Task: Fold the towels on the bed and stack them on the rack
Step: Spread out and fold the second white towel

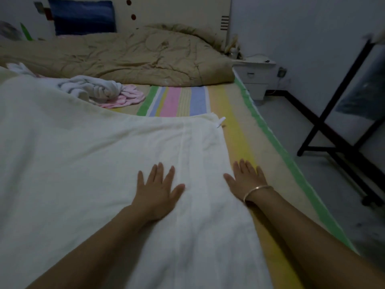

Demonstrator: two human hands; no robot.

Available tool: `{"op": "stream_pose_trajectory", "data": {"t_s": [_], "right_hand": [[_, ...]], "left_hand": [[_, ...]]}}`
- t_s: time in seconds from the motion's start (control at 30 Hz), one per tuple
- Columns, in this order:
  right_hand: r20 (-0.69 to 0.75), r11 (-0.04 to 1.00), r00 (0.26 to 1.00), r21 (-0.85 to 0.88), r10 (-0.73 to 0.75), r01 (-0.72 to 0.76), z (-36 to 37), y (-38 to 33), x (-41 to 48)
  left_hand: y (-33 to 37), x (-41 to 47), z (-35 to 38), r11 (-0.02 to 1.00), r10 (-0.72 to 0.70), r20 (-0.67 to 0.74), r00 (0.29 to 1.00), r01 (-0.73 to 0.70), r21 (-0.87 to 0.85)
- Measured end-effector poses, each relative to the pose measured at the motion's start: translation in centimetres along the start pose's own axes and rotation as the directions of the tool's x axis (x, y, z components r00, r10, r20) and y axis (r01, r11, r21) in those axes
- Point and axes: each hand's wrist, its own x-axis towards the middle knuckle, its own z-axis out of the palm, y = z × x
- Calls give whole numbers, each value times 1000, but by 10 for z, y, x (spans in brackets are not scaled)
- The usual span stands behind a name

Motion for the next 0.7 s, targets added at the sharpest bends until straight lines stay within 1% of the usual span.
{"op": "stream_pose_trajectory", "data": {"t_s": [0.03,0.13,0.17,0.23,0.3,0.33,0.43,0.57,0.6,0.63,0.67,0.7], "right_hand": [[-34,999,999,38,-10,12,-4,0,-8],[-218,977,976,205,-6,52,-12,-1,-55],[-243,961,970,271,14,54,-11,-1,-74],[-198,931,977,366,77,1,-5,-3,-108],[-131,922,987,386,97,-39,6,-5,-137],[-125,922,988,384,95,-40,11,-6,-150],[-182,927,980,376,85,-11,22,-5,-175],[-219,946,970,324,104,-28,25,4,-189],[-213,946,971,322,106,-33,25,6,-191],[-207,947,973,318,103,-32,24,7,-192],[-204,948,974,318,98,-28,23,8,-193],[-200,948,976,317,89,-21,23,9,-194]], "left_hand": [[14,-18,4,999,54,-14,998,-54,0],[48,-81,19,975,220,-51,974,-218,46],[56,-104,24,959,282,-69,957,-281,27],[65,-143,34,916,400,-94,912,-399,23],[71,-172,44,855,519,-155,841,-510,94],[73,-182,50,829,560,-173,810,-546,122],[82,-196,57,787,614,-121,780,-594,164],[95,-210,58,702,708,-52,704,-694,162],[96,-213,58,713,696,-41,716,-684,155],[97,-213,55,746,659,-9,752,-653,128],[98,-213,52,765,638,21,770,-637,99],[99,-211,49,751,658,24,753,-658,57]]}}
